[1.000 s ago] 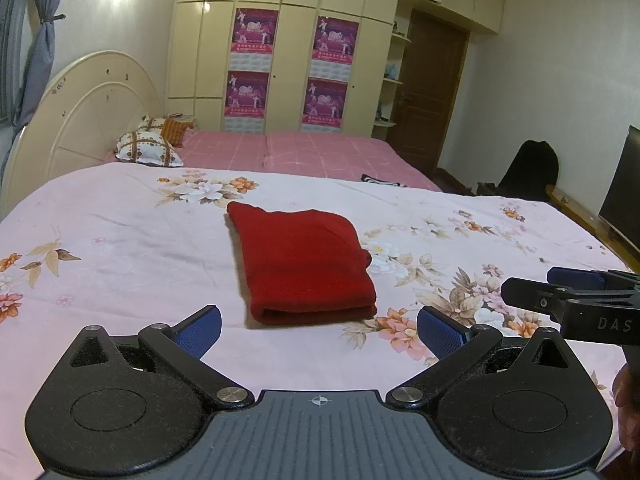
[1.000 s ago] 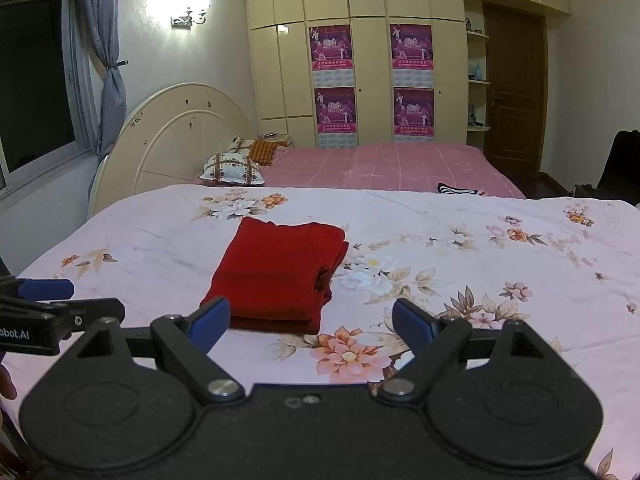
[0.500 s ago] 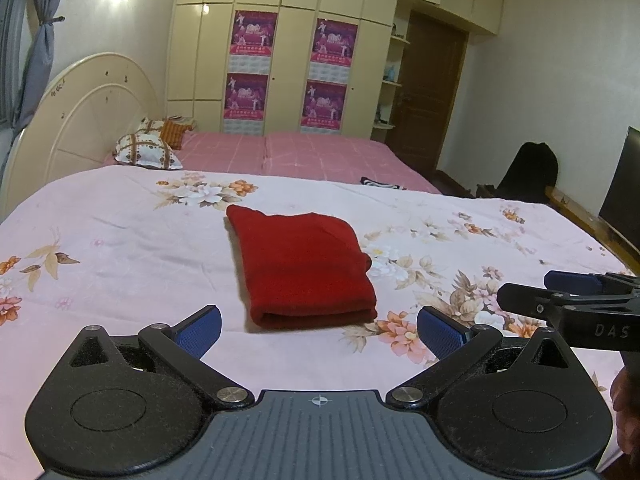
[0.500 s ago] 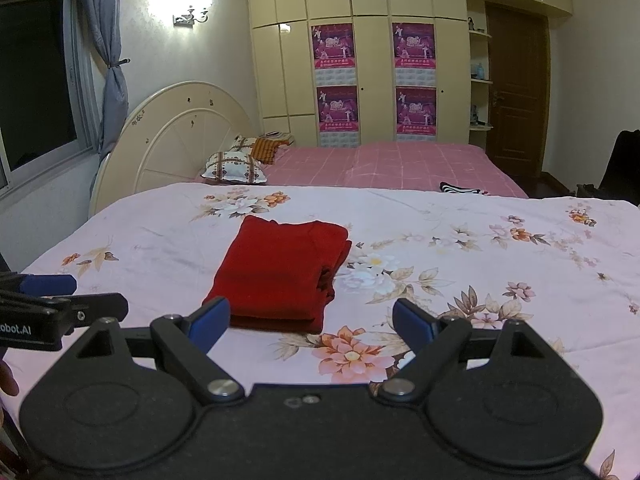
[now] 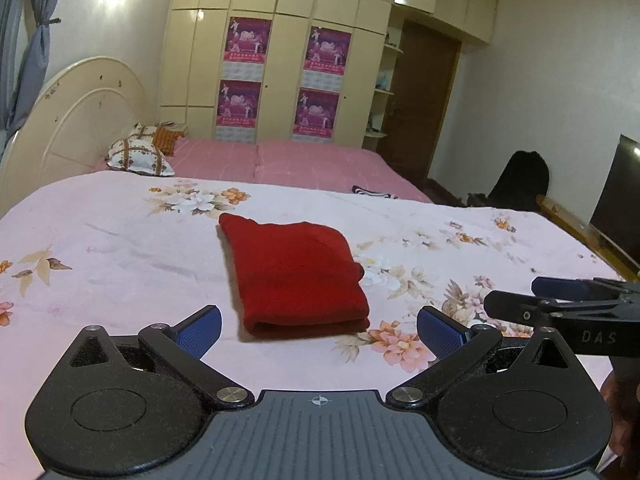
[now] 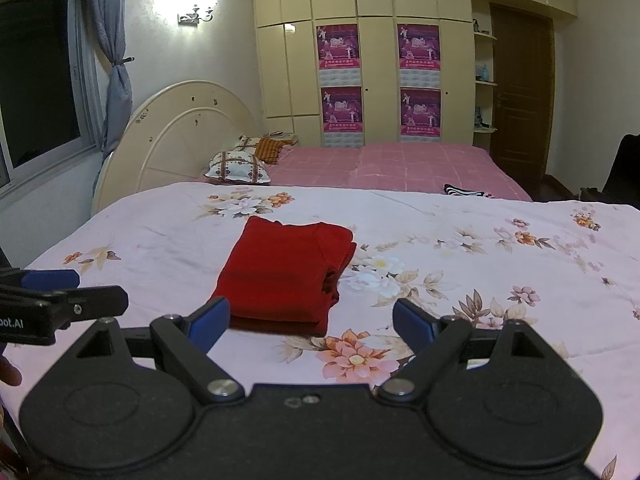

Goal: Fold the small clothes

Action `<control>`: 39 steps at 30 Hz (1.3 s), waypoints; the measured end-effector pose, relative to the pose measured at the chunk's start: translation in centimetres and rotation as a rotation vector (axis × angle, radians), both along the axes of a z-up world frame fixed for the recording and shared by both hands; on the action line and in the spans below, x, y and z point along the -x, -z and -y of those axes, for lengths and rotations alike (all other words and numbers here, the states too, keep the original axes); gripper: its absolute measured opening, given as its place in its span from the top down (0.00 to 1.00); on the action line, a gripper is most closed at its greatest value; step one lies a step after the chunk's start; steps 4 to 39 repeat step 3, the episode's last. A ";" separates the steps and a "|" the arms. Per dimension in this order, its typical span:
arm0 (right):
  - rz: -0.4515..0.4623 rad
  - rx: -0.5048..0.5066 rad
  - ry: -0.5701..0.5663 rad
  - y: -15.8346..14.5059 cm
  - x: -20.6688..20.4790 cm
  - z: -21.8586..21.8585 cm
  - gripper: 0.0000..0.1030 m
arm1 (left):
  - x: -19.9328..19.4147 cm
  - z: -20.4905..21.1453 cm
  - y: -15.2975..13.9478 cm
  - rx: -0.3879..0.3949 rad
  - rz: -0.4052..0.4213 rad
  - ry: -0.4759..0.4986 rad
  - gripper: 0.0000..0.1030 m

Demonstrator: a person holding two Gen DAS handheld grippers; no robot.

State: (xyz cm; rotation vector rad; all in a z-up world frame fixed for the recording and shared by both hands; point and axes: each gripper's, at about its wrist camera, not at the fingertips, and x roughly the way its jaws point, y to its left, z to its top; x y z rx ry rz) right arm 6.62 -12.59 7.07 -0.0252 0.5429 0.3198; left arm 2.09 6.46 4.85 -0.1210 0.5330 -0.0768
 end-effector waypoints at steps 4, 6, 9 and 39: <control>-0.001 -0.001 -0.001 0.0 -0.1 0.0 0.15 | -0.1 0.2 0.0 0.002 -0.005 -0.001 0.00; -0.001 -0.001 -0.001 0.0 -0.1 0.0 0.15 | -0.1 0.2 0.0 0.002 -0.005 -0.001 0.00; -0.001 -0.001 -0.001 0.0 -0.1 0.0 0.15 | -0.1 0.2 0.0 0.002 -0.005 -0.001 0.00; -0.001 -0.001 -0.001 0.0 -0.1 0.0 0.15 | -0.1 0.2 0.0 0.002 -0.005 -0.001 0.00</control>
